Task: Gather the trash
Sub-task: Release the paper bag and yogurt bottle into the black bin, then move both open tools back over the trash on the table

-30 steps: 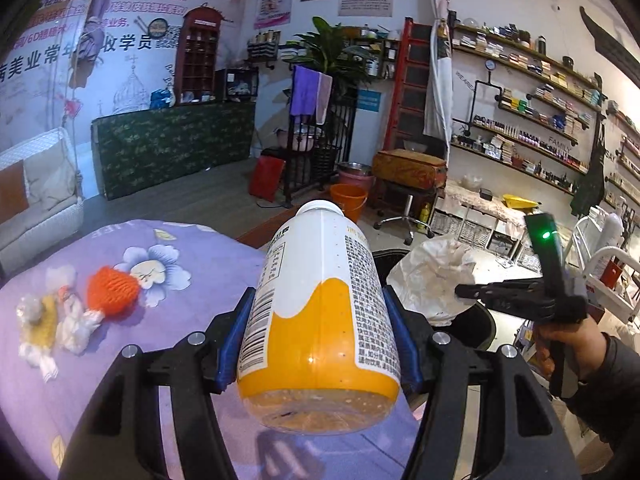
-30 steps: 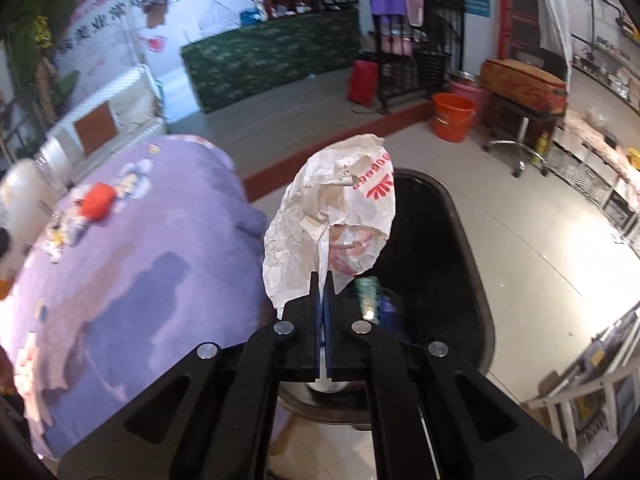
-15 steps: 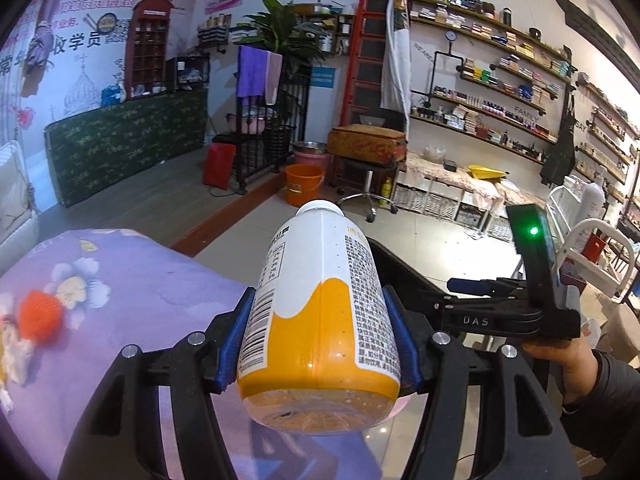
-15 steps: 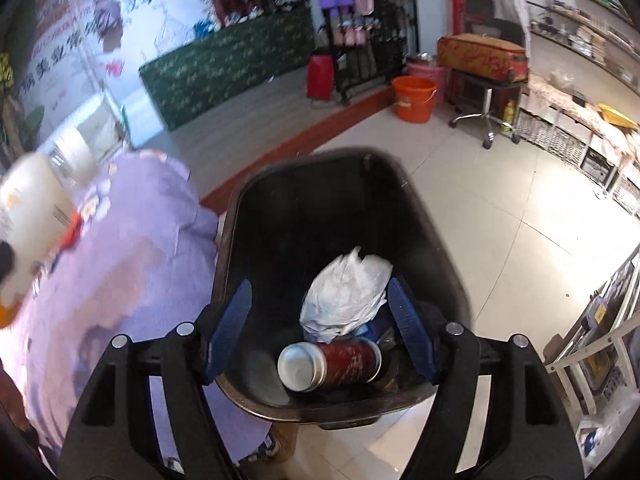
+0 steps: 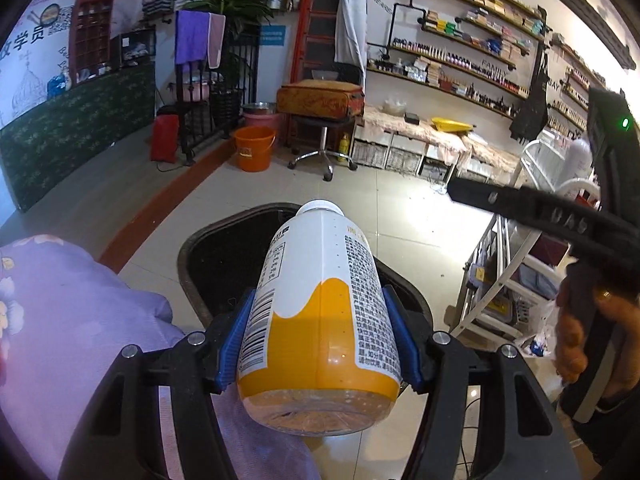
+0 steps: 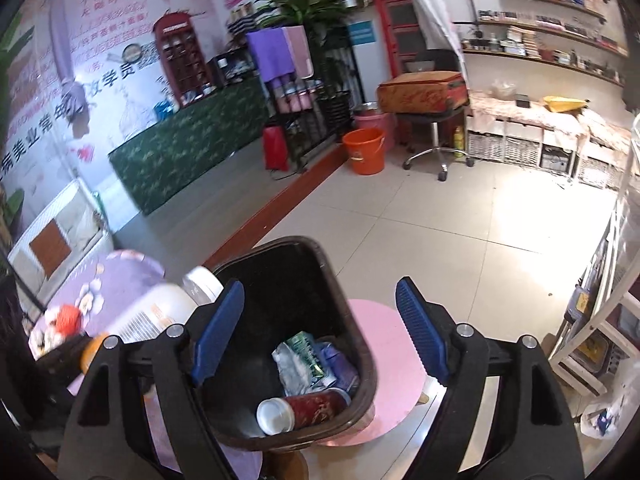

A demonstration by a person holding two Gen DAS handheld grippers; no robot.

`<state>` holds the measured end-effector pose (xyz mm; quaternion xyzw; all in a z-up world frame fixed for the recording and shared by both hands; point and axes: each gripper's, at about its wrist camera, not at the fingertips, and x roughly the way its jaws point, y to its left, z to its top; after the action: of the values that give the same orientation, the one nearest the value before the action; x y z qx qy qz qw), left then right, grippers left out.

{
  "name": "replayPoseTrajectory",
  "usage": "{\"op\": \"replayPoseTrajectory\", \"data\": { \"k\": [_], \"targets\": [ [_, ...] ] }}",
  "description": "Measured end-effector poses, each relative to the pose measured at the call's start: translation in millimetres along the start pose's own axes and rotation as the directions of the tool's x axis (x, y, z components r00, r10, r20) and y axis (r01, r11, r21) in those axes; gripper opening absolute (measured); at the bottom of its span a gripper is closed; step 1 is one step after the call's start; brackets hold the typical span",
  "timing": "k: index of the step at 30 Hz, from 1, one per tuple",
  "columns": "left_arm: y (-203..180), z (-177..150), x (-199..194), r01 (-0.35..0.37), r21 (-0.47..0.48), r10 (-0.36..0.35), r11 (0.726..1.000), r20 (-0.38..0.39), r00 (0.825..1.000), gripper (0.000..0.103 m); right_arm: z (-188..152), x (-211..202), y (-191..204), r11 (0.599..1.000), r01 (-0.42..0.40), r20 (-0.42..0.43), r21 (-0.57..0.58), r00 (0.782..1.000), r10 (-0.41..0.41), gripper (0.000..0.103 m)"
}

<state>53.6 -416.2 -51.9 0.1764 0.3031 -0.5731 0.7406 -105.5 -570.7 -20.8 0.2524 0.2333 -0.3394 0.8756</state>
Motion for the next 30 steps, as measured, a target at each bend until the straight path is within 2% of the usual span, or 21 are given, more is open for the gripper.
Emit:
{"op": "replayPoseTrajectory", "data": {
  "k": [5, 7, 10, 14, 18, 23, 26, 30],
  "targets": [
    [-5, -3, 21, -0.021, 0.029, 0.023, 0.999, -0.079, 0.997, 0.061, 3, 0, -14, 0.999, 0.013, -0.001, 0.037, 1.0, -0.012, 0.078],
    [-7, -4, 24, -0.049, 0.063, 0.055, 0.997, -0.097, 0.994, 0.063, 4, 1, -17, 0.999, 0.011, -0.007, 0.052, 1.0, -0.01, 0.078],
    [-14, -4, 21, -0.102, 0.128, 0.113, 0.986, -0.08, 0.99, 0.096, 4, 2, -19, 0.998, 0.014, -0.006, 0.055, 1.0, -0.014, 0.078],
    [-15, -9, 10, -0.143, 0.163, 0.152, 0.976, -0.048, 0.987, 0.097, 4, 2, -17, 0.998, 0.012, -0.005, 0.059, 1.0, -0.012, 0.078],
    [-4, -15, -8, -0.182, 0.114, 0.186, 0.977, -0.02, 0.982, 0.097, 3, 2, -11, 0.998, -0.014, -0.006, 0.059, 1.0, 0.014, 0.079],
    [23, -36, -45, -0.24, 0.016, 0.24, 0.971, 0.006, 0.971, 0.097, -4, 11, 17, 0.996, -0.086, -0.037, 0.024, 0.995, 0.087, 0.081],
    [42, -52, -70, -0.305, -0.042, 0.305, 0.951, 0.005, 0.952, 0.097, -11, 18, 45, 0.989, -0.147, -0.07, -0.014, 0.987, 0.145, 0.082],
    [74, -75, -107, -0.406, -0.131, 0.408, 0.904, -0.014, 0.913, 0.097, -21, 30, 90, 0.966, -0.248, -0.129, -0.07, 0.963, 0.238, 0.083]
  ]
}}
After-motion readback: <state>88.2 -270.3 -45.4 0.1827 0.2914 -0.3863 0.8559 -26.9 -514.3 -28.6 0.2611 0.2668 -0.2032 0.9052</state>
